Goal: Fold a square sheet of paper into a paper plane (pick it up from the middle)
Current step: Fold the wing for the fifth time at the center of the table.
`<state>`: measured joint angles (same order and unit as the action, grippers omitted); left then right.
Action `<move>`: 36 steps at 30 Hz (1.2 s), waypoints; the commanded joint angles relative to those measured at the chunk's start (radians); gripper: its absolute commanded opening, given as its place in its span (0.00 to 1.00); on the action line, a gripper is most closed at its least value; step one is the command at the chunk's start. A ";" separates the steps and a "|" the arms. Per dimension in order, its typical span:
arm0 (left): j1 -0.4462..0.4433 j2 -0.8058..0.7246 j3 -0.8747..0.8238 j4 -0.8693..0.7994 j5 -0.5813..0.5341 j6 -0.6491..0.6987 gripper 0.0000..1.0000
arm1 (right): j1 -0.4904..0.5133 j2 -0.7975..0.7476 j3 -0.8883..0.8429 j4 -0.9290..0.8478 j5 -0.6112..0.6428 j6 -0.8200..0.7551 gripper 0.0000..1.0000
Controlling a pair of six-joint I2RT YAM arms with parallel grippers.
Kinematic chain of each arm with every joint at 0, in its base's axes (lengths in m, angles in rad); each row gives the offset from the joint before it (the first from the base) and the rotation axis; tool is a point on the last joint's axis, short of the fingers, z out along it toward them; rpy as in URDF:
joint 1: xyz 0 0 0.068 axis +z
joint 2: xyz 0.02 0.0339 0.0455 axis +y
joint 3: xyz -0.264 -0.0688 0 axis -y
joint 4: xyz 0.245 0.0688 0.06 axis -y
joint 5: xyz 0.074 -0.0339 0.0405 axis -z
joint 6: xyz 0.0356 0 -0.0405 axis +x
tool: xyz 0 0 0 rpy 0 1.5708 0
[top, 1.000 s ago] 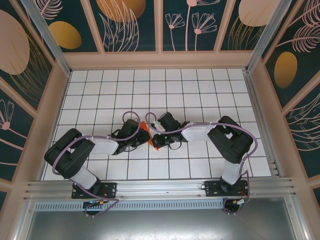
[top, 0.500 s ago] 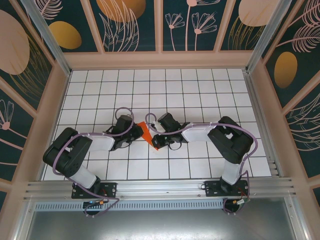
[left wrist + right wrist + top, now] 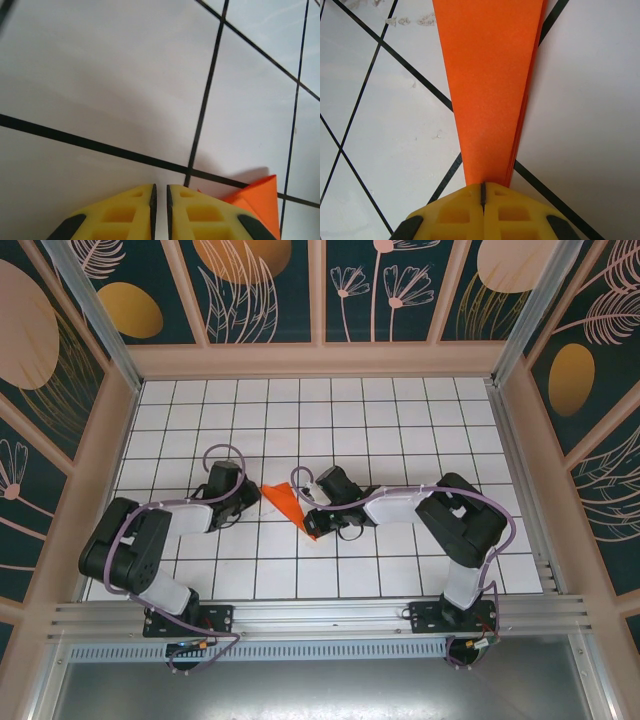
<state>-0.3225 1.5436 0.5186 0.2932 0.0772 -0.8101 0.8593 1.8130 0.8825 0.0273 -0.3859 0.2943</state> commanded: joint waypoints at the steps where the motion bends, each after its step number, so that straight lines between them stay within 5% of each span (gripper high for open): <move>1: 0.001 -0.073 0.018 -0.023 0.029 0.048 0.17 | 0.012 0.062 -0.064 -0.179 0.085 -0.022 0.00; 8: -0.089 -0.224 -0.056 0.067 0.084 0.008 0.16 | 0.014 0.062 -0.063 -0.177 0.080 -0.015 0.00; 14: -0.164 -0.143 -0.030 0.114 0.120 0.018 0.14 | 0.015 0.069 -0.064 -0.180 0.078 -0.012 0.00; 19: -0.165 -0.006 0.024 0.118 0.139 0.046 0.13 | 0.016 0.074 -0.063 -0.182 0.080 -0.008 0.00; 25: -0.157 0.064 0.024 0.085 0.013 0.044 0.13 | 0.022 0.087 -0.062 -0.194 0.087 -0.007 0.00; 36: -0.036 0.112 -0.052 0.127 -0.075 0.010 0.12 | 0.023 0.081 -0.076 -0.190 0.071 0.005 0.00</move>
<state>-0.4107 1.6066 0.4870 0.4431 0.1062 -0.8093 0.8616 1.8130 0.8806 0.0303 -0.3847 0.2955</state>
